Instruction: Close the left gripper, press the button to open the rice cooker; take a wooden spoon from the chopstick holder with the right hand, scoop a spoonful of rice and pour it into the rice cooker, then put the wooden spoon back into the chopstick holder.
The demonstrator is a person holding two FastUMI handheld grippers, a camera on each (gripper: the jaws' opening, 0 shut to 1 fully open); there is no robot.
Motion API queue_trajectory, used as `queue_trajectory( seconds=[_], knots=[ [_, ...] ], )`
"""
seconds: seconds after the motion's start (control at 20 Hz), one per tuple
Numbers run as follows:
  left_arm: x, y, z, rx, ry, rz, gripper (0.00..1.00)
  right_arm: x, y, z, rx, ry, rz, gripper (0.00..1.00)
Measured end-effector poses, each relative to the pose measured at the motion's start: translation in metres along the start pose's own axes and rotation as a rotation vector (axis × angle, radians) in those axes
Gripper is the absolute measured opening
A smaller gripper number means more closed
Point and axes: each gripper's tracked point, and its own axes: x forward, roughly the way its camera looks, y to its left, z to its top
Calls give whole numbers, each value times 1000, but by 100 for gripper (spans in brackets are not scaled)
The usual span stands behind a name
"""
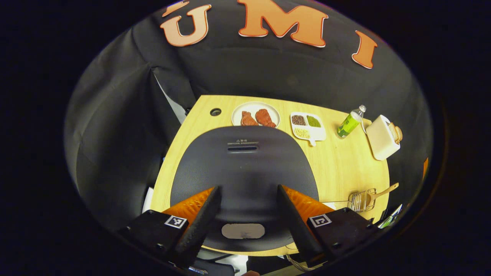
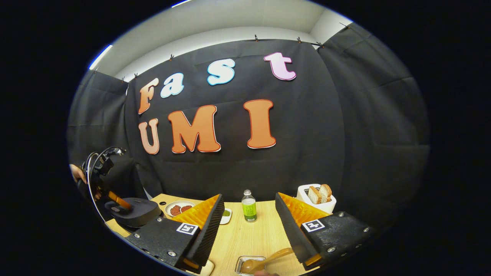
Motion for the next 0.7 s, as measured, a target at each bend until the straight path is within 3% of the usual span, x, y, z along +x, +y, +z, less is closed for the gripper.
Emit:
queue_trajectory(
  seconds=[0.15, 0.25, 0.7],
  knots=[
    [9, -2, -11, -8, 83, 5, 100, 0, 6, 0, -17, 4, 9, 83],
    [12, -4, -13, 6, 112, 5, 96, -1, 7, -1, -20, 9, 9, 83],
    [15, -7, -15, 7, 89, 1, 100, 5, 25, -1, -30, 19, 33, 83]
  ],
)
